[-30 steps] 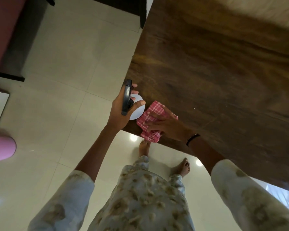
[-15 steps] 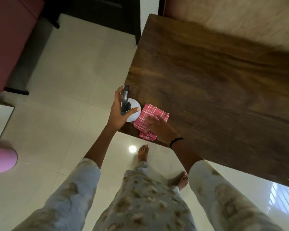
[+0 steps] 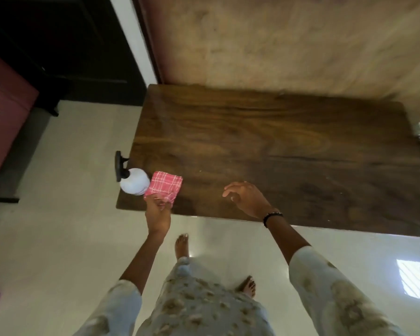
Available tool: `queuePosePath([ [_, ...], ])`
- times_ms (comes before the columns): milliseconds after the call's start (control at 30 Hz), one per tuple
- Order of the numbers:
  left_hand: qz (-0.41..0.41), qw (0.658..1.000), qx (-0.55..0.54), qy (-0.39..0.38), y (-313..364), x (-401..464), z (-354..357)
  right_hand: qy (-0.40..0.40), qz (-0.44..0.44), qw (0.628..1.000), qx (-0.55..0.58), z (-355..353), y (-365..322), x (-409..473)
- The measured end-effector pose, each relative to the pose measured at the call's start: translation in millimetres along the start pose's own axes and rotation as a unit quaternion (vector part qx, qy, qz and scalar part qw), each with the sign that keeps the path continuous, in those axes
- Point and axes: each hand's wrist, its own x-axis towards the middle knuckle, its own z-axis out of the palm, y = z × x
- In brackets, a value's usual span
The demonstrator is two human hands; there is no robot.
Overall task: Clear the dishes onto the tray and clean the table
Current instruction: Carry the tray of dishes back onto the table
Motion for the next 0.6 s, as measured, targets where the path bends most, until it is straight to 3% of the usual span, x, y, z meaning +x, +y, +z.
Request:
queuePosePath([
  [200, 0.047, 0.99, -0.002, -0.135, 94, -74, 104, 0.085, 0.093, 0.992, 0.017, -96, 84, -129],
  [367, 0.079, 0.955, -0.007, -0.286, 170, -144, 184, 0.141, 0.152, 0.978, 0.011, -169, 145, -220],
  [600, 0.11, 0.92, 0.038, -0.374, 228, -197, 282, 0.208, 0.258, 0.94, 0.084, -230, 222, -284],
])
